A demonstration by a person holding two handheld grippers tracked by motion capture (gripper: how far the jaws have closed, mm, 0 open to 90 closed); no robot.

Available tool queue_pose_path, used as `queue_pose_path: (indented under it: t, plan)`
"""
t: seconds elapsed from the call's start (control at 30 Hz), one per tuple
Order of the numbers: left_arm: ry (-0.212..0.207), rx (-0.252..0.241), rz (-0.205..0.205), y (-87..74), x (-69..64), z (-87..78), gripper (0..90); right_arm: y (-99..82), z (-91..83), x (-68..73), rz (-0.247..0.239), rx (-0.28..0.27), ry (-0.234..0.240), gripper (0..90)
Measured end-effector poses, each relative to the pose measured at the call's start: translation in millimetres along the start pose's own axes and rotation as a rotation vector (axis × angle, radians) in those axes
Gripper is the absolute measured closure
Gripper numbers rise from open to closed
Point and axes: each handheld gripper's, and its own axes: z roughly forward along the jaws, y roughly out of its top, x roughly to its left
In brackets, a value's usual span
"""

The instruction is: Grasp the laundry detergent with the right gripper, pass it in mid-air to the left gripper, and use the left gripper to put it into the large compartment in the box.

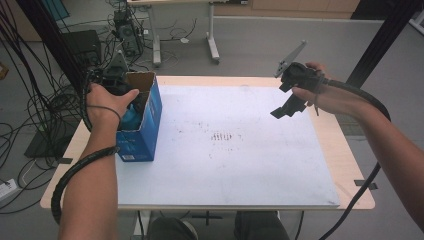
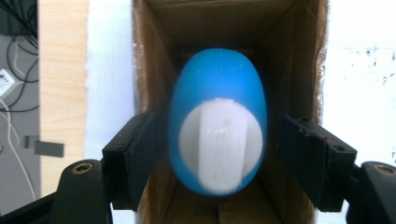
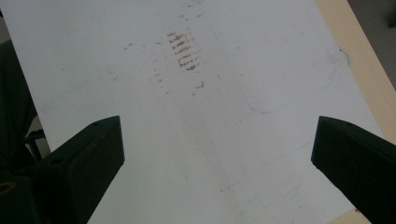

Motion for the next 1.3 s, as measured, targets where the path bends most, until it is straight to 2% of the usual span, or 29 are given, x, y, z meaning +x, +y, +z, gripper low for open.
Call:
queue_pose_path:
  t: [0.3, 0.47, 0.67, 0.77, 1.03, 1.23, 1.3]
  plan:
    - [-0.004, -0.021, 0.01, -3.7, 1.4, -24.8, 24.5, 2.2, 10.7, -0.9, 0.021, 0.008, 0.015, 2.5]
    - [-0.03, -0.069, 0.027, -2.6, -3.9, -42.3, 20.5, 2.5, 15.8, -2.5, 0.035, 0.026, 0.024, 2.4]
    - [-0.069, -0.102, 0.129, -0.7, -29.4, -52.4, 16.4, 7.3, 20.3, -10.3, 0.062, 0.058, 0.019, 2.5]
    - [-0.089, -0.106, 0.159, 1.3, -41.4, -50.7, 15.4, 8.4, 22.3, -15.6, 0.073, 0.068, 0.014, 2.5]
    - [-0.15, -0.062, 0.28, 2.7, -76.7, -47.2, 12.6, 3.5, 25.7, -37.7, 0.121, 0.104, -0.003, 2.4]
    - [-0.187, -0.065, 0.362, 2.1, -106.2, -54.7, 11.2, -3.3, 22.2, -57.1, 0.176, 0.126, -0.027, 2.5]
    - [-0.199, -0.071, 0.393, 0.8, -116.5, -56.6, 11.1, -6.9, 21.4, -64.1, 0.209, 0.124, -0.027, 2.4]
